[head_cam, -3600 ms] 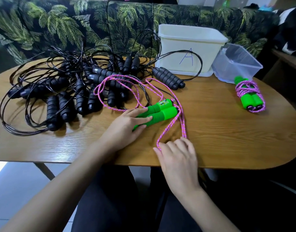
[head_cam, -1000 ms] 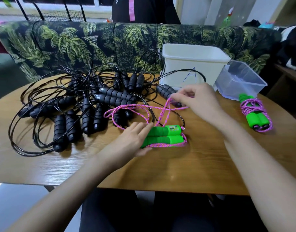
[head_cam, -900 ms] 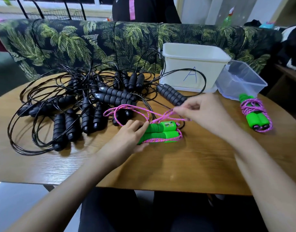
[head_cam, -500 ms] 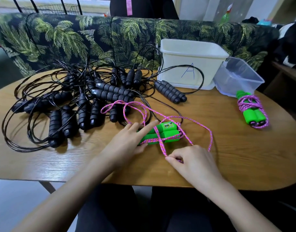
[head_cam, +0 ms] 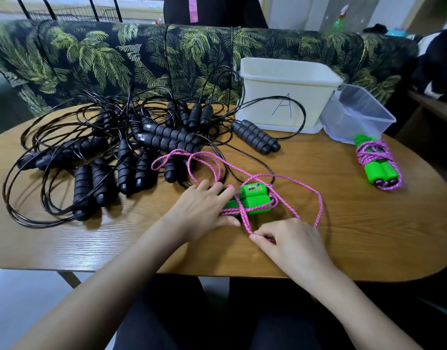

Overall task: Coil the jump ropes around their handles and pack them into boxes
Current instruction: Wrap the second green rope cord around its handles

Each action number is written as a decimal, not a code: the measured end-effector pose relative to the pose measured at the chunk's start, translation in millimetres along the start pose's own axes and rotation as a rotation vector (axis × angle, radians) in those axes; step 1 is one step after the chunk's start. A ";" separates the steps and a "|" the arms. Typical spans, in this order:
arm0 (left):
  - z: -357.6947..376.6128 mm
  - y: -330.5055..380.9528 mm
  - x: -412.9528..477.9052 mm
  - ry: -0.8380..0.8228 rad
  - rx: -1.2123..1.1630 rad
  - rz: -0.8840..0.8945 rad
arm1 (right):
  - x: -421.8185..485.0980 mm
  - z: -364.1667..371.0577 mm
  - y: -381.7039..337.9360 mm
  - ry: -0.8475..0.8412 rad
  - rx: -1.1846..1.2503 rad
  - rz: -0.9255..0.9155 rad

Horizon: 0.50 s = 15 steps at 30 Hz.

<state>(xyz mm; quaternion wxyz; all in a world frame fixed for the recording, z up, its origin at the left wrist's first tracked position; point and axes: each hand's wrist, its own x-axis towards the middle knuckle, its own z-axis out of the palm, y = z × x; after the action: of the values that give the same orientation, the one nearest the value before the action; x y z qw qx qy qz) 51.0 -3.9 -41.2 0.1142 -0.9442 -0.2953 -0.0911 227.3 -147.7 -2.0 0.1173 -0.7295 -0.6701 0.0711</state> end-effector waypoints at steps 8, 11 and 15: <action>6.8 1.8 -0.6 0.082 0.032 -0.004 | -3.2 6.1 6.1 0.056 0.012 -0.061; -4.6 -3.6 1.2 0.189 0.011 -0.010 | -3.3 5.2 13.9 0.209 -0.049 -0.154; -37.9 -22.4 8.1 0.237 -0.026 -0.031 | 11.0 -7.6 32.9 0.440 -0.241 -0.256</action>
<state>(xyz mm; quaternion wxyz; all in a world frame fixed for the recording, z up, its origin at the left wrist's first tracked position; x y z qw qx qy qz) 40.6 8.1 0.7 0.1347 -0.9236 -0.2931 -0.2074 261.9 -139.8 -2.8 0.1802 -0.6454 -0.7190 -0.1845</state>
